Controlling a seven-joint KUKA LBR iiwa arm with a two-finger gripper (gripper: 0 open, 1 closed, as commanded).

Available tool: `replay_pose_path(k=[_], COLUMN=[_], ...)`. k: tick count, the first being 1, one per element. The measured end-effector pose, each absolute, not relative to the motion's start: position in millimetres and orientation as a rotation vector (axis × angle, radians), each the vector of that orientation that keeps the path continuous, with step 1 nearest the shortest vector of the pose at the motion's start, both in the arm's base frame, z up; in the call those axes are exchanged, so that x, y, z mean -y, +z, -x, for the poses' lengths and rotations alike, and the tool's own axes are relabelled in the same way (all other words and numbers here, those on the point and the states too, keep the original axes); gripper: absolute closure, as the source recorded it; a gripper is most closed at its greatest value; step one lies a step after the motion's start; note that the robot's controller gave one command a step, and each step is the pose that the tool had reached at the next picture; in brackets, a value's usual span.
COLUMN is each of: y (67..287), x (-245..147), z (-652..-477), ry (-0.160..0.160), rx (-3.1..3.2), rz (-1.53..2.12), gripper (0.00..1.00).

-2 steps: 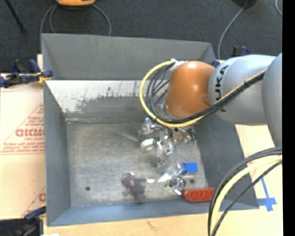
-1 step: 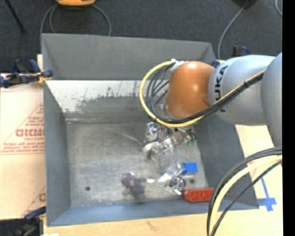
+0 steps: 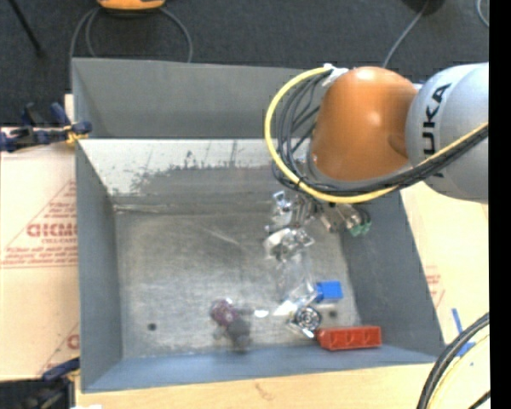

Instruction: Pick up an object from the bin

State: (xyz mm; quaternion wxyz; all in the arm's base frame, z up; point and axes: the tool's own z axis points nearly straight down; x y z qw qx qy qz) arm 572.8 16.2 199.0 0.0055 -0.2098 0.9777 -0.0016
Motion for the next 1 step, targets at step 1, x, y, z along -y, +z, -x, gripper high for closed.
replay_pose_path(k=[1], y=[208.0], x=[-43.6], z=[-597.4], ry=[-0.002], rx=[-2.930], rz=[1.112], gripper=[1.00])
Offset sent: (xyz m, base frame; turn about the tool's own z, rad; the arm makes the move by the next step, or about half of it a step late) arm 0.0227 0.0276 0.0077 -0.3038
